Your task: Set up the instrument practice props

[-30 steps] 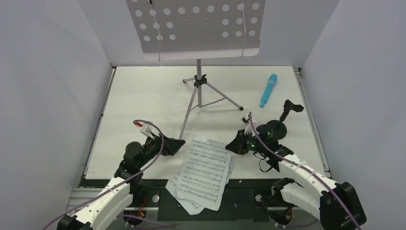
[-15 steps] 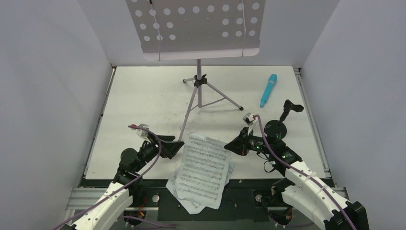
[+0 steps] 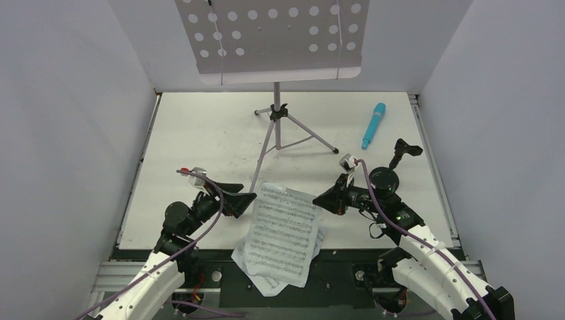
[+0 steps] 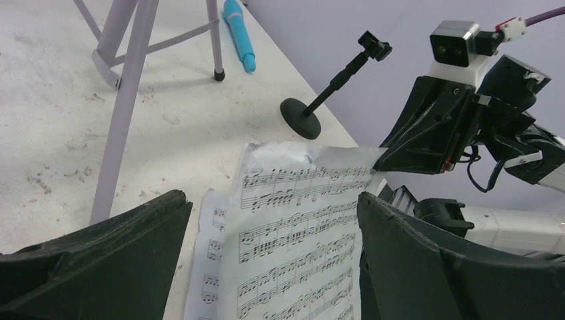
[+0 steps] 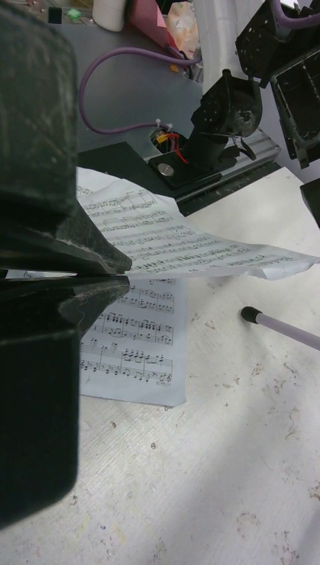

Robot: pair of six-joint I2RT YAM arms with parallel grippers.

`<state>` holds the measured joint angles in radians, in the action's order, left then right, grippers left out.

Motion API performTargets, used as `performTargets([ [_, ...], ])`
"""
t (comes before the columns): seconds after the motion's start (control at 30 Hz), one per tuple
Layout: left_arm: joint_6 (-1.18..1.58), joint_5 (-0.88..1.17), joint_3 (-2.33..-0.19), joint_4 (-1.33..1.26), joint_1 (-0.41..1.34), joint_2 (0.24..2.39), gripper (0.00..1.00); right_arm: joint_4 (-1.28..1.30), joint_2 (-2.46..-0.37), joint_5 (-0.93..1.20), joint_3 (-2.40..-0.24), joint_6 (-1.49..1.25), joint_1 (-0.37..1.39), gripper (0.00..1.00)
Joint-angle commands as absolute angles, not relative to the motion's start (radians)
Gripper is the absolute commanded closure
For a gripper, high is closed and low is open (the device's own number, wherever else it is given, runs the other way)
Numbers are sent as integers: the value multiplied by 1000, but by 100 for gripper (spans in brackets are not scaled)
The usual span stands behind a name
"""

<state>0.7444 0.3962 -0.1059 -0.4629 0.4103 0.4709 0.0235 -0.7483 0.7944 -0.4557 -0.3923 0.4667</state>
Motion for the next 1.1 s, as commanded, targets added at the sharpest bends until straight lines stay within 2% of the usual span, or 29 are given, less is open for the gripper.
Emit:
performTargets([
  [0.0, 721, 395, -175, -452, 405, 490, 3, -3, -732, 816, -509, -366, 476, 95],
  [0.23, 755, 392, -132, -485, 406, 544, 3, -3, -731, 800, -542, -354, 475, 95],
  [0.47, 804, 489, -65, -625, 405, 612, 0, -17, -745, 813, -564, -368, 475, 95],
  [0.5, 806, 507, -67, -637, 406, 623, 4, -23, -745, 816, -567, -370, 477, 95],
  [1.07, 889, 731, -101, -940, 414, 878, 26, -102, -750, 879, -615, -433, 476, 95],
])
